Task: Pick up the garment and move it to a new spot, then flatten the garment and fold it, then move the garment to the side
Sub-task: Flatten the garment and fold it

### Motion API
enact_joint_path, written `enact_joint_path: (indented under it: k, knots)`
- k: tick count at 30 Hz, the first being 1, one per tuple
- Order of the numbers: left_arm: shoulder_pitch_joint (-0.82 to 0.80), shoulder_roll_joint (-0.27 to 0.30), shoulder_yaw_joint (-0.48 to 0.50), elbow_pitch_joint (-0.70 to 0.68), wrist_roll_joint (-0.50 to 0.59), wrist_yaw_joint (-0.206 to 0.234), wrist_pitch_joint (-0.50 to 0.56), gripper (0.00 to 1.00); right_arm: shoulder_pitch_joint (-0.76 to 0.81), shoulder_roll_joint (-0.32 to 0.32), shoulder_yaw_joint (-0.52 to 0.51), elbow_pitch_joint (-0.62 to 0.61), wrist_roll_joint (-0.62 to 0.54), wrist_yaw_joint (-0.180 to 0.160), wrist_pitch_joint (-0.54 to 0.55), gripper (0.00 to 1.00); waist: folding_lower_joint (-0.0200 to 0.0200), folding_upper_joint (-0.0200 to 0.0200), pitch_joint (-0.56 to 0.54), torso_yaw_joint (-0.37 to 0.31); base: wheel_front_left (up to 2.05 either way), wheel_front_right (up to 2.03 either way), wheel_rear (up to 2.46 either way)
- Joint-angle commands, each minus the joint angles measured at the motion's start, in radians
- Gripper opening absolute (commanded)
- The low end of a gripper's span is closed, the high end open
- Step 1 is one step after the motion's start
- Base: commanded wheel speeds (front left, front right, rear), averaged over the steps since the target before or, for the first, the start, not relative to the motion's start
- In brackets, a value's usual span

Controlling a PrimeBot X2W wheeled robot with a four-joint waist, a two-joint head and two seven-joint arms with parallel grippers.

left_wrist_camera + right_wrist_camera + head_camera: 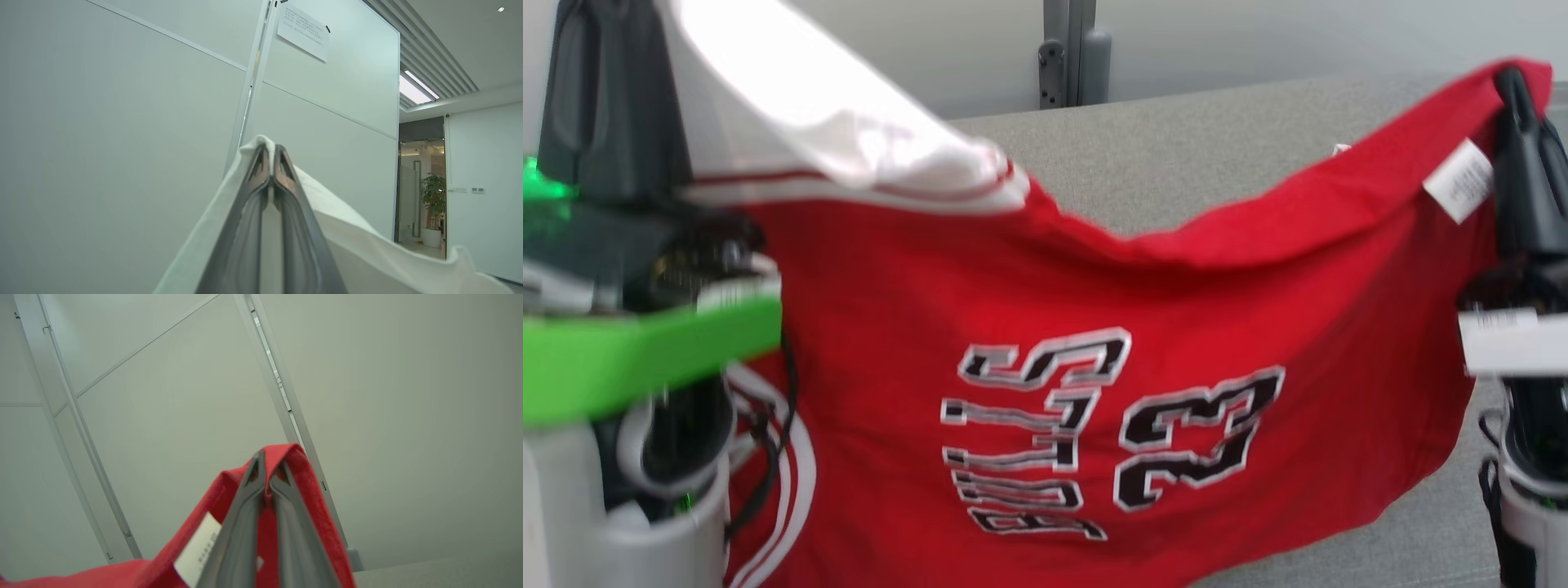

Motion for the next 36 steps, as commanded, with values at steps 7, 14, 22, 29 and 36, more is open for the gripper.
enact_joint_path:
  k: [7, 14, 22, 29, 36]
  knots:
    - [-0.406, 0.031, 0.014, 0.414, 0.037, -0.071, -0.02, 0.0, -0.465, -0.017, 0.055, 0.356, -0.05, 0.0, -0.031, 0.0, 0.0, 0.0, 0.198, 0.008, 0.0, 0.0, 0.0]
    - [-0.773, 0.043, 0.032, 0.773, 0.119, -0.094, -0.161, 0.0, -0.872, -0.001, 0.112, 0.748, -0.168, 0.0, -0.174, 0.0, 0.0, 0.0, 0.292, 0.023, 0.0, 0.0, 0.0]
    - [-0.787, 0.01, 0.019, 1.03, 0.115, -0.12, -0.263, 0.0, -1.03, 0.022, 0.133, 1.154, -0.234, 0.0, -0.299, 0.0, 0.0, 0.0, 0.419, 0.086, 0.0, 0.0, 0.0]
    - [-0.608, -0.018, 0.05, 1.07, 0.056, -0.161, -0.306, 0.0, -0.966, 0.006, 0.217, 1.318, -0.162, 0.0, -0.36, 0.0, 0.0, 0.0, 0.464, 0.106, 0.0, 0.0, 0.0]
    - [-0.395, -0.017, 0.11, 0.898, -0.003, -0.178, -0.312, 0.0, -0.861, -0.063, 0.298, 1.265, -0.026, 0.0, -0.381, 0.0, 0.0, 0.0, 0.44, 0.105, 0.0, 0.0, 0.0]
